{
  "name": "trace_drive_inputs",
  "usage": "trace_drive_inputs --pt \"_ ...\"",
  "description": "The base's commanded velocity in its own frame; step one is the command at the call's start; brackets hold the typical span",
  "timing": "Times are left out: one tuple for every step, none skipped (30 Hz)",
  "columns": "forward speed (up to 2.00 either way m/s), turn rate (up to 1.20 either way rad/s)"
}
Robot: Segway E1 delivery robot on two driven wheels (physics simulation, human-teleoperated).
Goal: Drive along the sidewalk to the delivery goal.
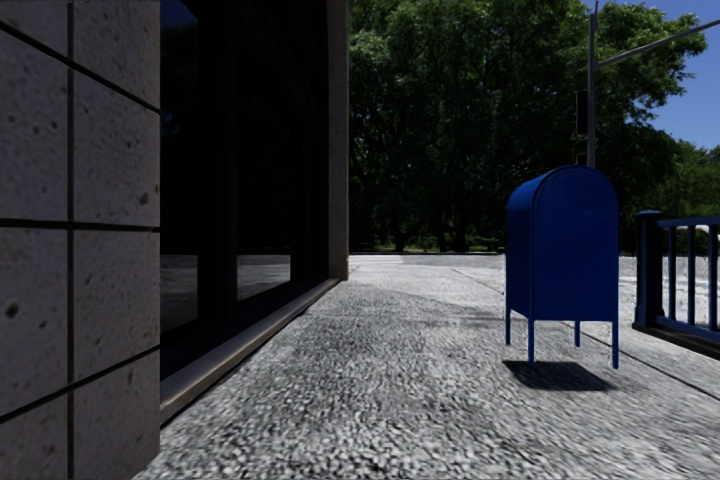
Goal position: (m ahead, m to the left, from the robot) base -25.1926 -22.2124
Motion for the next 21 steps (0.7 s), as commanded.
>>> trace_drive_inputs --pt "1.92 0.0" --pt "1.92 0.0" --pt "1.92 -0.03" --pt "1.92 -0.16" --pt "1.92 -0.19" --pt "1.92 -0.19" --pt "1.92 -0.2" --pt "1.92 -0.2" --pt "1.92 -0.2" --pt "1.92 -0.2" --pt "1.92 -0.2" --pt "1.92 -0.2" --pt "1.92 -0.2" --pt "1.92 -0.2" --pt "1.92 -0.2" --pt "1.92 -0.2" --pt "1.92 -0.2" --pt "1.92 -0.2" --pt "1.92 -0.2" --pt "1.85 -0.24" --pt "1.85 -0.24"
